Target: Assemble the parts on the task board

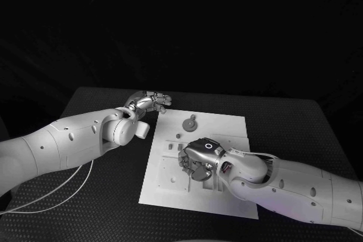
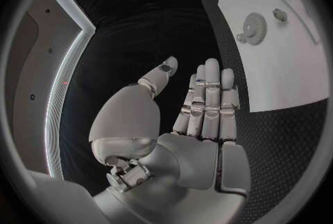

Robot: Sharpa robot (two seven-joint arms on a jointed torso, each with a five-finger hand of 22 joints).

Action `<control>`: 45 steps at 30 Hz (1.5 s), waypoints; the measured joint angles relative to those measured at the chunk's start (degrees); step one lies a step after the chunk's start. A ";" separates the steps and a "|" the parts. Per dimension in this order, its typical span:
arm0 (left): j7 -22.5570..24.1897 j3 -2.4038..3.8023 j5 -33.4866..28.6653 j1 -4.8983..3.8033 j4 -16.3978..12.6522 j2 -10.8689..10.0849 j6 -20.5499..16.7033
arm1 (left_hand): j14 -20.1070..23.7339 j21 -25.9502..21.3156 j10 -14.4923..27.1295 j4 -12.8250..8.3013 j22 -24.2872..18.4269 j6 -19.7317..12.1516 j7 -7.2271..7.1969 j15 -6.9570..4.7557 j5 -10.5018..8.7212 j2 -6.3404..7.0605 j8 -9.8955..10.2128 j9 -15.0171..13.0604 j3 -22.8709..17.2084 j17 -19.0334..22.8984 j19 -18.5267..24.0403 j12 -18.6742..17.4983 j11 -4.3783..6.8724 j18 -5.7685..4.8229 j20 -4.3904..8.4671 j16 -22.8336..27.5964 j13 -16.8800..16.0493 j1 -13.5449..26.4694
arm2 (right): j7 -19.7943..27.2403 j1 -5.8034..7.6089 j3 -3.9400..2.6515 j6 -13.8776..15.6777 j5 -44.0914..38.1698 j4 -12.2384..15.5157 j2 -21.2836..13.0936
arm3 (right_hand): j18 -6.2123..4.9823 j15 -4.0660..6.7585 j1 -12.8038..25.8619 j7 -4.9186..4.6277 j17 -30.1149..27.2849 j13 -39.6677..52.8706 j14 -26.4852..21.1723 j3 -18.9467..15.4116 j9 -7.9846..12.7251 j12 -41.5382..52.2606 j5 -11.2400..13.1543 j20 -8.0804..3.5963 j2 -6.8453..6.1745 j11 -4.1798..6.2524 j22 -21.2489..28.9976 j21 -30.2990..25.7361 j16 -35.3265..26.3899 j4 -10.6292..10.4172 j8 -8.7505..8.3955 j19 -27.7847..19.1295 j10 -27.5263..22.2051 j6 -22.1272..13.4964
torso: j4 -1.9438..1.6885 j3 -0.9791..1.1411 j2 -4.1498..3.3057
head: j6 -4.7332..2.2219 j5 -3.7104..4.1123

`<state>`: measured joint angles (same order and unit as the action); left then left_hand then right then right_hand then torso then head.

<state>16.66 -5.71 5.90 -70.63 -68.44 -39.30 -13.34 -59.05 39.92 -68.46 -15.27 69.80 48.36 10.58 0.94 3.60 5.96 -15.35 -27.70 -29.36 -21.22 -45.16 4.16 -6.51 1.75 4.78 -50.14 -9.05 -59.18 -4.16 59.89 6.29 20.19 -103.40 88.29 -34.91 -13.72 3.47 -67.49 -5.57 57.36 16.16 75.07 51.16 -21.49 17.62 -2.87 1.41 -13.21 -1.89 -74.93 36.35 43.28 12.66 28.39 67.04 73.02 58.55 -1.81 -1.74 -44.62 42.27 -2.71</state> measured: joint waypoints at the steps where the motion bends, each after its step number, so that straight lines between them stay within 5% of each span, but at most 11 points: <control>1: 0.00 0.00 0.00 0.00 0.00 0.02 0.00 | 0.00 0.00 0.00 0.00 0.00 0.00 0.00 0.00 0.00 0.00 0.00 0.00 0.00 0.00 0.00 0.00 0.00 0.00 0.00 0.00 0.00 0.00 | 0.00 -0.03 0.03 -0.03 -0.08 -0.10 0.00 | 0.00 0.00 0.00 0.00 0.00 0.00 0.00 0.00 0.00 0.00 0.00 -0.05 0.00 0.07 0.00 0.00 0.09 0.00 0.00 0.05 0.06 0.00 | 0.00 0.00 0.00 | 0.04 -0.01; 33: -0.03 0.00 -0.02 -0.01 -0.03 -0.05 0.01 | 0.00 -0.22 0.30 0.15 0.03 -0.36 0.05 0.00 0.00 0.00 0.00 0.11 0.15 -0.15 0.01 0.00 -0.15 -0.51 -0.01 0.00 0.00 0.00 | -0.24 -0.58 0.17 0.30 -3.27 -1.99 1.09 | -0.06 0.01 0.20 0.16 -0.12 0.30 0.01 0.15 -0.04 -0.40 0.05 0.02 0.26 0.05 -0.02 -0.02 0.34 0.17 -0.29 0.19 0.27 0.15 | 0.03 0.00 0.01 | 0.42 -0.18; 45: -0.07 0.01 -0.02 -0.02 -0.02 -0.05 0.04 | 0.00 -0.22 0.30 0.15 0.08 -0.35 0.05 0.00 0.00 0.00 0.00 0.11 0.15 -0.15 0.02 0.00 -0.14 0.03 -0.02 0.23 0.00 0.00 | -0.42 -0.59 0.20 0.12 -3.67 -2.21 1.58 | -0.07 0.01 0.20 0.15 -0.17 0.63 0.01 0.15 -0.09 -0.40 0.05 0.02 0.25 0.06 -0.03 0.23 0.42 0.17 -0.43 0.18 0.24 0.15 | 0.03 0.03 0.01 | 0.48 -0.21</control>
<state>16.59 -5.69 5.88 -70.64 -68.46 -39.35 -13.30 -59.05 39.70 -68.16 -15.12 69.88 48.00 10.63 0.94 3.60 5.96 -15.35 -27.60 -29.21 -21.38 -45.14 4.16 -6.65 1.79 4.76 -49.91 -9.05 -59.18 -4.57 59.30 6.49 20.31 -107.07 86.08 -33.33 -13.79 3.48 -67.29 -5.41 57.19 16.79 75.07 51.30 -21.58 17.22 -2.82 1.44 -12.96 -1.83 -74.96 36.58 43.71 12.83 27.96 67.22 73.26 58.70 -1.78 -1.71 -44.62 42.75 -2.92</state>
